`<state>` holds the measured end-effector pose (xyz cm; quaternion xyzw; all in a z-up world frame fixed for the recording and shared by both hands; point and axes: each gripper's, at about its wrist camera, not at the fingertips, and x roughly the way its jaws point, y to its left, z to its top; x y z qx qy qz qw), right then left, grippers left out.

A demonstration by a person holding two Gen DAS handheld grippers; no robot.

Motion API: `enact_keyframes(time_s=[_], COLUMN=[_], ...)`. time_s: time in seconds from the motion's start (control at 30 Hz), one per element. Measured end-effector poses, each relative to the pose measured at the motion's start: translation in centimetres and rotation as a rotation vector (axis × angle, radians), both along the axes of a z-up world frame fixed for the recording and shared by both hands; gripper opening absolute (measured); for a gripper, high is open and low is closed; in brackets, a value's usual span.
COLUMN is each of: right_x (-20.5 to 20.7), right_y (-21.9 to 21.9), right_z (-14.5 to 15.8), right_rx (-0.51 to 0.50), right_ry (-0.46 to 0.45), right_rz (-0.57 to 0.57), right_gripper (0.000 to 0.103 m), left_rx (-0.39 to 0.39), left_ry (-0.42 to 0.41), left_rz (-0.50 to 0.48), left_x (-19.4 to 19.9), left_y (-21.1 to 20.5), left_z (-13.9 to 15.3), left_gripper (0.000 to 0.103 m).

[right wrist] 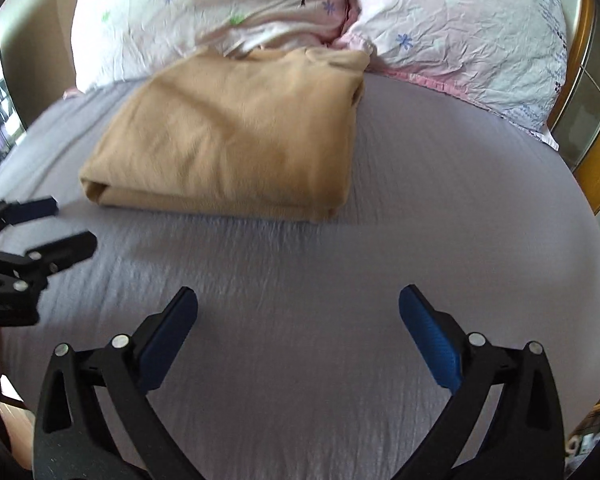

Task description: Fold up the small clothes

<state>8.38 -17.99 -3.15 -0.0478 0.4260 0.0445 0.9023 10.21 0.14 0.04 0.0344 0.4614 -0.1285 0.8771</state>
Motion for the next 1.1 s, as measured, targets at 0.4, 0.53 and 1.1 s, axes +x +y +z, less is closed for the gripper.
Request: enact_keyframes(time_s=[0.4, 0.53, 1.1], right_x=[-0.23, -0.31, -0.25], right_y=[-0.47, -0.42, -0.47], right_z=[-0.31, -0.34, -0.38], right_rx=[0.051, 0.051, 0.051], right_ry=[0.007, 0.007, 0.006], right_rz=[-0.007, -0.008, -0.005], right_gripper=[0.101, 0.101, 0.101], left_rx=[0.08, 0.081, 0.082], left_ry=[-0.003, 0.0, 0.004], left_rz=[0.004, 0.006, 0.006], left_x=[0.07, 0.07, 0.1], left_y=[-0.56, -0.56, -0.53], left_z=[-0.4, -0.4, -0.46], left_gripper=[0.102, 0.102, 0.102])
